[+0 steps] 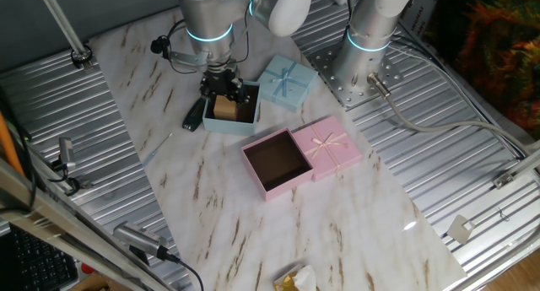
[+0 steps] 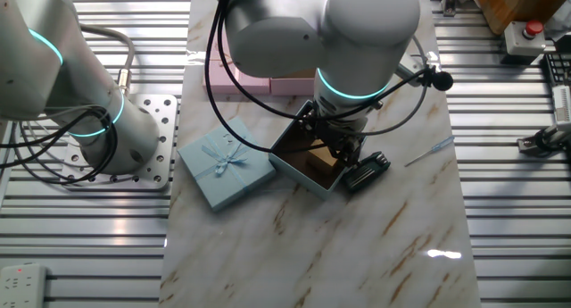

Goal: Move an object from one box to another

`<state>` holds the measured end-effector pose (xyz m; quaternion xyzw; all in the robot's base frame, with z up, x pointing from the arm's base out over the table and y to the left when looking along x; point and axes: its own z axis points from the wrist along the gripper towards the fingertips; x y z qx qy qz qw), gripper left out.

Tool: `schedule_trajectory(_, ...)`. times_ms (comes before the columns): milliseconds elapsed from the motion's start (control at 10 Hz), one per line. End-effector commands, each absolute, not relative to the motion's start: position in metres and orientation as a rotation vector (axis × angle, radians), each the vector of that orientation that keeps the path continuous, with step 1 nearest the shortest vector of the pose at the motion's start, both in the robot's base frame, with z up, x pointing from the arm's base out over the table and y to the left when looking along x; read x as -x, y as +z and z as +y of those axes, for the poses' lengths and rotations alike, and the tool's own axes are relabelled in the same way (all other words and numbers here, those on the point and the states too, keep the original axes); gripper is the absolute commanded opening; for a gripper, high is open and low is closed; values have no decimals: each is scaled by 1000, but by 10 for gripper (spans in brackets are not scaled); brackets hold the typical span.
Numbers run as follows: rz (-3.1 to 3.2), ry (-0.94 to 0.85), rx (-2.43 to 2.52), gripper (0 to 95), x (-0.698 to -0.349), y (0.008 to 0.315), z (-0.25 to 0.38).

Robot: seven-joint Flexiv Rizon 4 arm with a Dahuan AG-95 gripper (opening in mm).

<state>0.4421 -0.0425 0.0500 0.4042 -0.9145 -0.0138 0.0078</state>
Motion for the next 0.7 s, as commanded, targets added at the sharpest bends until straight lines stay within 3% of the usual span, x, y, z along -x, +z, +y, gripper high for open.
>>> schedule_trajectory(100, -2859, -48, -1263, 760, -442, 50, -42)
schedule_trajectory(500, -2864, -44, -1254, 760, -442, 50, -42)
schedule_trajectory(600, -2867, -37, -1252, 570, -442, 50, -42)
schedule_trajectory(700, -2874, -21, -1247, 190, -442, 50, -42)
